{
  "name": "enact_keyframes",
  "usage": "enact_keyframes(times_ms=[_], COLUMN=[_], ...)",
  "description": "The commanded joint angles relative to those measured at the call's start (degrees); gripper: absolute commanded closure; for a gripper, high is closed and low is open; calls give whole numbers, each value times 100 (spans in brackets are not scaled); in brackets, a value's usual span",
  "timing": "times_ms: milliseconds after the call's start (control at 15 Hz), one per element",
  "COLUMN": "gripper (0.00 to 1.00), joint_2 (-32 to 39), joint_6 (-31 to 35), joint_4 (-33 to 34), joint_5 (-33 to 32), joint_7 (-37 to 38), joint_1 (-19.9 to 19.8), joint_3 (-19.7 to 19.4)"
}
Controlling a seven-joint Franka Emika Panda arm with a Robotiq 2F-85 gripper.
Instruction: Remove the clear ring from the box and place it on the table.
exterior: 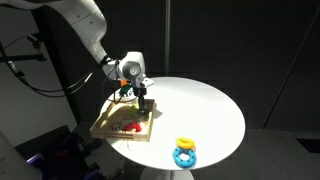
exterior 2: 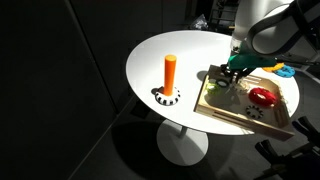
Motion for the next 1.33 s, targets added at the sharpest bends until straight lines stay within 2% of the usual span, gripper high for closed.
enact_keyframes(times_ms=[0,133,200,267,333,867,933,1267], gripper=[97,100,74,73,67,4,0,0], joint_2=[-55,-103,-122,-135,-153,-192,-186,-164], joint_6=[-21,-45,-52,-51,-45,29,67,267], joint_4=[-11,-28,-45,-58,-79,-219,-245,-372], joint_5=[-79,-81,-69,-73,-74,-83,-82,-84], joint_7=[120,108,99,99,103,129,135,184], joint_1=[58,55,47,47,47,37,37,52], joint_3=[-64,-58,-53,-56,-60,-117,-121,-144])
